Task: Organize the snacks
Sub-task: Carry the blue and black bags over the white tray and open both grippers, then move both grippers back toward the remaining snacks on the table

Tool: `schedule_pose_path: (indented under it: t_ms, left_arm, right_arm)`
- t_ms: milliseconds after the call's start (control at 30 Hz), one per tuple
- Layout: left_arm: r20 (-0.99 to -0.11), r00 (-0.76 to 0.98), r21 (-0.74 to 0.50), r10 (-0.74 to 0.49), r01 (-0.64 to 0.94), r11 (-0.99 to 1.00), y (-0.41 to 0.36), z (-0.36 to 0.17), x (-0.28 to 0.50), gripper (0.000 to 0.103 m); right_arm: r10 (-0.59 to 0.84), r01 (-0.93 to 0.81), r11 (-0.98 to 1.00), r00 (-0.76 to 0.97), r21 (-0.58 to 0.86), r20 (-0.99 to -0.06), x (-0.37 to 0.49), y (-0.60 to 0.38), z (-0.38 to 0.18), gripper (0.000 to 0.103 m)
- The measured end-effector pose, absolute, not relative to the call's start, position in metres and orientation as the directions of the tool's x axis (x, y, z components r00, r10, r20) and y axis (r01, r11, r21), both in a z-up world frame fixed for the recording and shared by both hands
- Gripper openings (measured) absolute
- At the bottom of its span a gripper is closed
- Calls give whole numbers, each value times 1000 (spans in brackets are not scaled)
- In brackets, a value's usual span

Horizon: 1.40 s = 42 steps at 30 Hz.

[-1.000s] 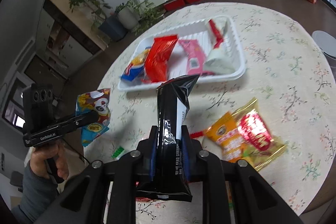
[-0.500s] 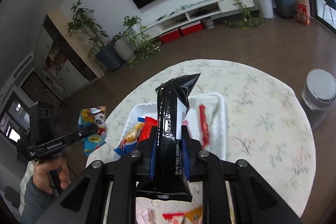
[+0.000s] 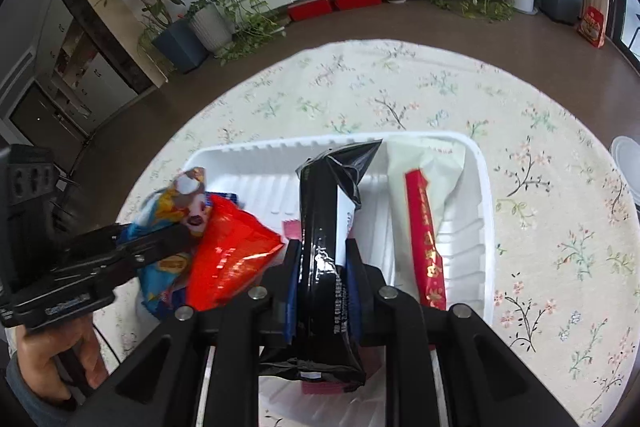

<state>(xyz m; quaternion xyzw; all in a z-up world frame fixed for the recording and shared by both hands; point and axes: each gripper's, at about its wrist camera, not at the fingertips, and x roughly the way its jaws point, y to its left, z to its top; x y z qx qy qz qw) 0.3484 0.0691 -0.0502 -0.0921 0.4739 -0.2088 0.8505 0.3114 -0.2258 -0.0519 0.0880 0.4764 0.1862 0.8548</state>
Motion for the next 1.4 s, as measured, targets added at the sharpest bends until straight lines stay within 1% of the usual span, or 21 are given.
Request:
schedule_pose_path:
  t_ms: [200,300,333,433,600,733,800,867,933,1033,1100,1167,1233,1333,1400]
  left_arm:
    - [-775,466,-345,-427,255,903,66,-54,342,32]
    - [-773,466,-358,-432,242,902,68,-55,343,33]
    - [-771,465,-364,-434,236,901,69,-55,344,36]
    - [-785,458,-355,-418,220,909,67,-58,347,55]
    - [-779,462,-362,-424,220,906,64,-55,345,56]
    - [-775,474,-358,-419,218,908,65,-51,345,67]
    - [-771,481,-358,-418,215,909,68,-50,344,67]
    - [-762,492,-365,-420,209,907,72,-47,341,69]
    - [-753,503,-372,-425,208,905,76,-46,339,71]
    - [-744,512,-380,-430,205,902,78,-44,336,71]
    - [-734,521,-389,-436,204,899,83,-42,331,71]
    - [-719,538,-400,-440,198,895,88,-39,328,72]
    - [-712,546,-409,-442,189,893,93,-39,324,76]
    - [-708,553,-414,-440,181,892,101,-41,311,76]
    - [-697,564,-426,-442,170,889,109,-39,300,76]
  right_arm:
    - [390,-237,920,487,311,-782,312,-224,-59,22]
    - [383,-233,923,485,307,-786,314,-224,-63,24]
    - [380,-231,924,485,304,-787,315,-224,-62,24]
    - [378,-231,925,487,302,-787,315,-223,-61,25]
    - [372,-240,927,488,288,-790,316,-220,-61,28]
    - [371,-242,927,490,286,-789,317,-218,-61,29]
    - [367,-248,928,489,278,-791,315,-216,-61,32]
    - [362,-250,930,492,270,-792,313,-216,-60,42]
    - [363,-250,930,500,270,-786,310,-215,-59,43]
    - [364,-255,929,503,268,-784,307,-214,-57,44]
    - [364,-258,929,507,265,-782,305,-215,-55,46]
    - [365,-256,929,519,268,-773,301,-217,-51,51]
    - [373,-250,927,532,280,-760,298,-221,-46,53]
    - [397,-246,918,549,312,-735,288,-230,-34,56]
    - [416,-262,910,568,322,-710,275,-235,-23,60]
